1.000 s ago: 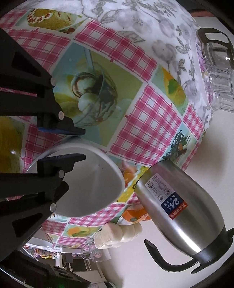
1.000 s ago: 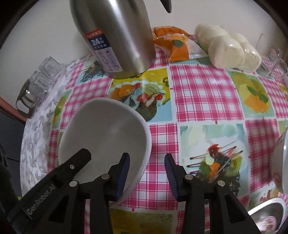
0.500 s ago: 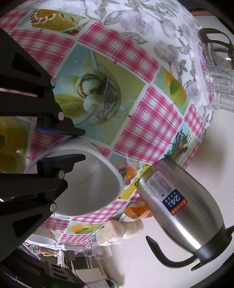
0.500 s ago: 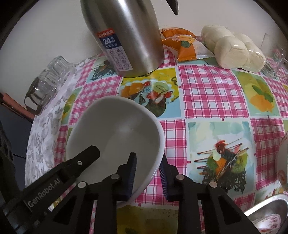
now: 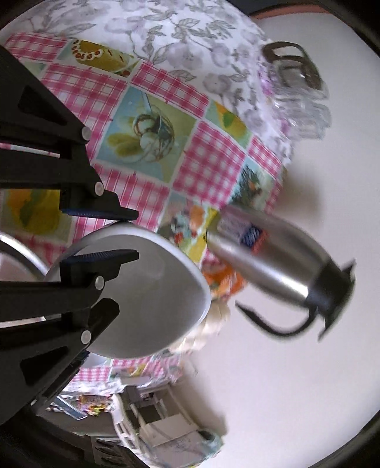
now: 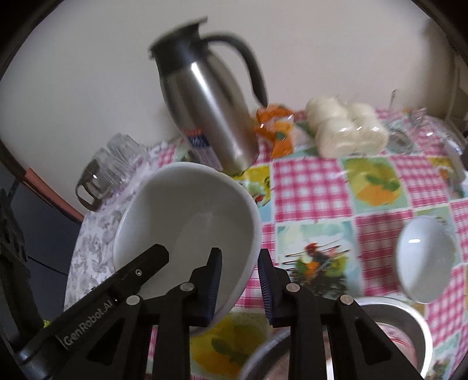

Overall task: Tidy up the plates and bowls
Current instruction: 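Lift the plain white bowl with the left gripper and carry it over the basin, then lower the plain white bowl onto the stacked dishes in the basin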

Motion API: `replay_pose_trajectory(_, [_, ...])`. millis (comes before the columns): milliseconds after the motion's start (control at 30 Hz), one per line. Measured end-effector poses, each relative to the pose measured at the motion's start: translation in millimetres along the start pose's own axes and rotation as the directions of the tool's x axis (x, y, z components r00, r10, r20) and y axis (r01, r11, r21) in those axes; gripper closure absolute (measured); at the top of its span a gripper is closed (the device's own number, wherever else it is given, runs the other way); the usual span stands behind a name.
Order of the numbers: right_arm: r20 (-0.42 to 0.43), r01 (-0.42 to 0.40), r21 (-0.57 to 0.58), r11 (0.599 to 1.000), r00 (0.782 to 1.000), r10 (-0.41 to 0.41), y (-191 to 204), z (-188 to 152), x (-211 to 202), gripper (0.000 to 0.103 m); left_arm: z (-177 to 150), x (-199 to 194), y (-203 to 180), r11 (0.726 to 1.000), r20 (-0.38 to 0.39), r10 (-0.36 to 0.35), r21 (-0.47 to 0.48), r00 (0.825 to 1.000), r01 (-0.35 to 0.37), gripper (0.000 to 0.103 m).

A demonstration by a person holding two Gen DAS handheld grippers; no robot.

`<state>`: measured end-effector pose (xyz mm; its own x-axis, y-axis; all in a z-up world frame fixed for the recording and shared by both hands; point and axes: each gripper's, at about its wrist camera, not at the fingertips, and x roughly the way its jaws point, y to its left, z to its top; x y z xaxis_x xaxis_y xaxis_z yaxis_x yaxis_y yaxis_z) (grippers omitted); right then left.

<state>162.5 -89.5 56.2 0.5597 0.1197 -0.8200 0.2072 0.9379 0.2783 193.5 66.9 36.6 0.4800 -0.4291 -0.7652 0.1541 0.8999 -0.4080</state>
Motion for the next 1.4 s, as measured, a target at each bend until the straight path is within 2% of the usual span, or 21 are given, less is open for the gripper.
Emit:
replay_pose_trajectory(267, [0.084,-0.010,0.031,0.999,0.996,0.008,-39,-12,-68,0.076,-31,-23,-52,0.995,0.009,-0.034,0.090,0.999,0.033,0.085])
replay_pose_trajectory(533, [0.139,-0.044,0.089,0.995,0.990,0.031,-86,-32,-106,0.075,-63,-29,-97,0.979,-0.001,-0.017,0.203,1.000,0.017,0.085])
replay_pose_trajectory(1000, [0.147,-0.104,0.164,0.981,0.986,0.080,-146,-64,-128,0.073,-104,-25,-147,0.947,-0.034,0.011,0.320,0.999,0.001,0.084])
replay_pose_trajectory(1200, [0.128,-0.099,0.157,0.983,0.989,0.079,-159,-75,-131,0.073,-120,-17,-149,0.944,-0.075,0.017,0.330,0.997,0.009,0.083])
replay_pose_trajectory(1400, [0.065,-0.100,0.133,0.986,0.994,0.092,-158,-87,-121,0.073,-134,-14,-141,0.943,-0.094,0.066,0.330,0.993,-0.031,0.082])
